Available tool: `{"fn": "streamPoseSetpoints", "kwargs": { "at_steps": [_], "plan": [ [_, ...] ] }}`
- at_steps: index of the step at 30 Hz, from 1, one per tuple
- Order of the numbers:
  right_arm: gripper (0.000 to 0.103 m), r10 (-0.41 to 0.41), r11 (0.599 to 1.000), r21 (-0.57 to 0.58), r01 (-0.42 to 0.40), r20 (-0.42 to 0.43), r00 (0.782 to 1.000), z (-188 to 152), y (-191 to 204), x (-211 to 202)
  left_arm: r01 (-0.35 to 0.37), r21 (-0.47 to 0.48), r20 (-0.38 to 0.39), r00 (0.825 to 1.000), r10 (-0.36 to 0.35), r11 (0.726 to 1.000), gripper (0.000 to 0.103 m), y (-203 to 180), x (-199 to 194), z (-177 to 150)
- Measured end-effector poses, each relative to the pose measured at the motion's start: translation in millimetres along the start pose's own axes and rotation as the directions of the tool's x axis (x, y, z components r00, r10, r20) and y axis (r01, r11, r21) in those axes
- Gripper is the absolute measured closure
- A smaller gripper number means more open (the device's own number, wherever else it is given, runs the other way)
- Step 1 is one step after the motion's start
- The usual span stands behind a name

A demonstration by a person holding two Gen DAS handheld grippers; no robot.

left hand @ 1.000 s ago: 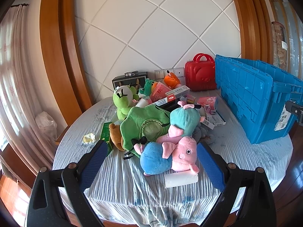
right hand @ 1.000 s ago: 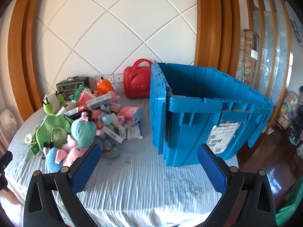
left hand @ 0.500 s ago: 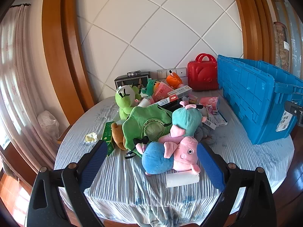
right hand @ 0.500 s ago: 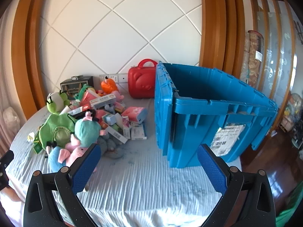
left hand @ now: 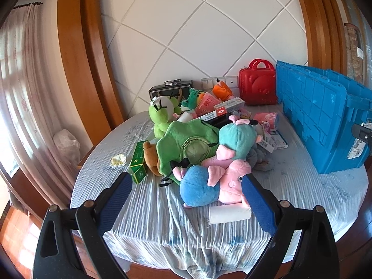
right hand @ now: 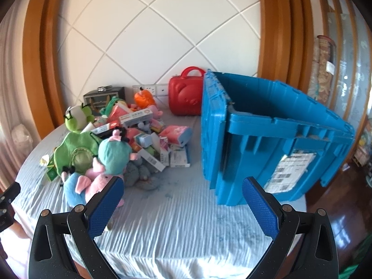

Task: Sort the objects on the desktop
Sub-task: 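Move both tools toward the pile of plush toys on the table, then grasp the blue-and-pink pig plush with the right tool while the left tool grasps the white paper roll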

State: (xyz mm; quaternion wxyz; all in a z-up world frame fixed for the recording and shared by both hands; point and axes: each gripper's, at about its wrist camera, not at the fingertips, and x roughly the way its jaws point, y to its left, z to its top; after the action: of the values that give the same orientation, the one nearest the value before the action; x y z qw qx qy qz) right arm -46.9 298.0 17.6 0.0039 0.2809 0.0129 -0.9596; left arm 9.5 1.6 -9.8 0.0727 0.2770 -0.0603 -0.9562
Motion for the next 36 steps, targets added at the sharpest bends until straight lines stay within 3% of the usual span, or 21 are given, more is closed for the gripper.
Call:
{"fn": "streamPoseSetpoints", "kwargs": {
  "at_steps": [8,15,22,28,30,33,36],
  "plan": [
    [0.0,0.166,0.983,-0.073,-0.17,-0.061,0.984,-19.6,22.0,29.7,-0.049,-0.026,-0.062,0.997,0.047,0.998,0.007,6.7,15.1,-24.3],
    [0.0,0.257,0.957,-0.102,-0.27,-0.125,0.958,-18.7,59.7,65.6,-0.034,-0.021,-0.075,0.997,0.033,0.999,0.007,16.7,49.3,-23.1],
    [0.0,0.337,0.933,-0.052,-0.356,-0.216,0.916,-5.5,113.6,139.0,0.028,0.04,-0.046,0.999,-0.026,0.999,0.007,43.7,103.5,-9.9],
    [0.0,0.403,0.887,-0.094,-0.453,-0.321,0.857,-12.8,154.2,188.7,0.142,0.112,-0.051,0.989,-0.137,0.983,0.007,63.1,148.6,-5.1],
    [0.0,0.4,0.847,-0.213,-0.487,-0.348,0.848,-22.1,172.7,191.0,0.149,0.134,-0.052,0.988,-0.144,0.98,0.007,66.5,159.0,-6.0],
    [0.0,0.417,0.715,-0.436,-0.547,-0.363,0.833,-29.8,210.7,187.0,0.157,0.109,-0.092,0.985,-0.147,0.982,0.007,70.5,172.8,-7.4],
    [0.0,0.429,0.588,-0.549,-0.594,-0.411,0.804,-38.9,234.6,194.9,0.124,0.089,-0.105,0.988,-0.115,0.988,0.007,74.1,173.6,-10.8]
  ]
}}
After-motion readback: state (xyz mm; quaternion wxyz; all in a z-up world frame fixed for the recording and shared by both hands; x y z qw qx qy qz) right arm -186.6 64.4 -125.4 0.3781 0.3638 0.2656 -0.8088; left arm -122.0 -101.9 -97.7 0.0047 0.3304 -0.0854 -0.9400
